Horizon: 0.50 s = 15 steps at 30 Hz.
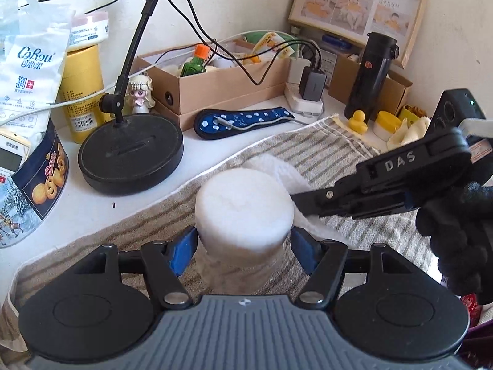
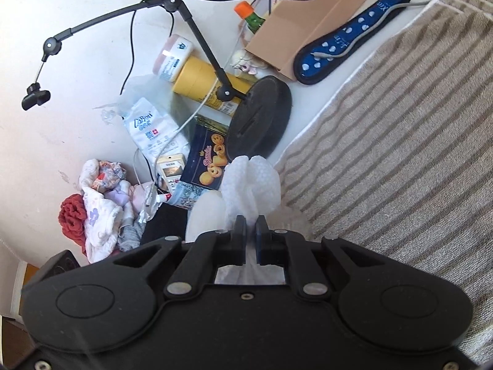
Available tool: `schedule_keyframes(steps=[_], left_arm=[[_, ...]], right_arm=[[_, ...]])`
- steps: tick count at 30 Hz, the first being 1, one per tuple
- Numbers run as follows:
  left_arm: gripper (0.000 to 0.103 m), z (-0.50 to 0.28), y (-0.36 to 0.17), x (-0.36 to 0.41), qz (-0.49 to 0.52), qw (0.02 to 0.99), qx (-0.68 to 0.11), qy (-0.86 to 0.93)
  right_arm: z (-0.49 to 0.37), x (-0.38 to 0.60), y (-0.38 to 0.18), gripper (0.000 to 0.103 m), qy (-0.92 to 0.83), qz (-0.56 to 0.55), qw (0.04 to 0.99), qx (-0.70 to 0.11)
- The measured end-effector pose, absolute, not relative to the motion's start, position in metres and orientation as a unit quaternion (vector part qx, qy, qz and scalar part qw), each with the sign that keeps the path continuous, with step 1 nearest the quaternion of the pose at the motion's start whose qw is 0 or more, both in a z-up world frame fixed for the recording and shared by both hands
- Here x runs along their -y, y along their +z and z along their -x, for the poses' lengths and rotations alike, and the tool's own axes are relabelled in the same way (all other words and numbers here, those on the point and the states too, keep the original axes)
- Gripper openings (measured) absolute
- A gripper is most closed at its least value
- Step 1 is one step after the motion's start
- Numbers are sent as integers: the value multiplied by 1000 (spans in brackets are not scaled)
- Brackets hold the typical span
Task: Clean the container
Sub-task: 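Rub the cloth in the right gripper over the jar's side again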
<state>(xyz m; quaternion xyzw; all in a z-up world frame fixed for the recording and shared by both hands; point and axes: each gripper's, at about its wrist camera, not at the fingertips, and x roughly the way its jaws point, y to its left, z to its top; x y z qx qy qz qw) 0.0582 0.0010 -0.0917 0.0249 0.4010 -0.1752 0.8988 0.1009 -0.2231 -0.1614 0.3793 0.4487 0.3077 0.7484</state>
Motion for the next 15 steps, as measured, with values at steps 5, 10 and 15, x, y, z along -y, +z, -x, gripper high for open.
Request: schedule_keyframes(steps=[5, 10, 15], left_arm=[[66, -59, -89, -4, -15, 903, -391, -179], [67, -63, -89, -5, -9, 905, -386, -180], [67, -66, -91, -5, 0, 907, -381, -177]], right_arm=[[-106, 222, -167, 6, 306, -368, 749, -459], [-110, 222, -170, 6, 303, -359, 750, -466], [-114, 223, -177, 6, 296, -350, 747, -482]])
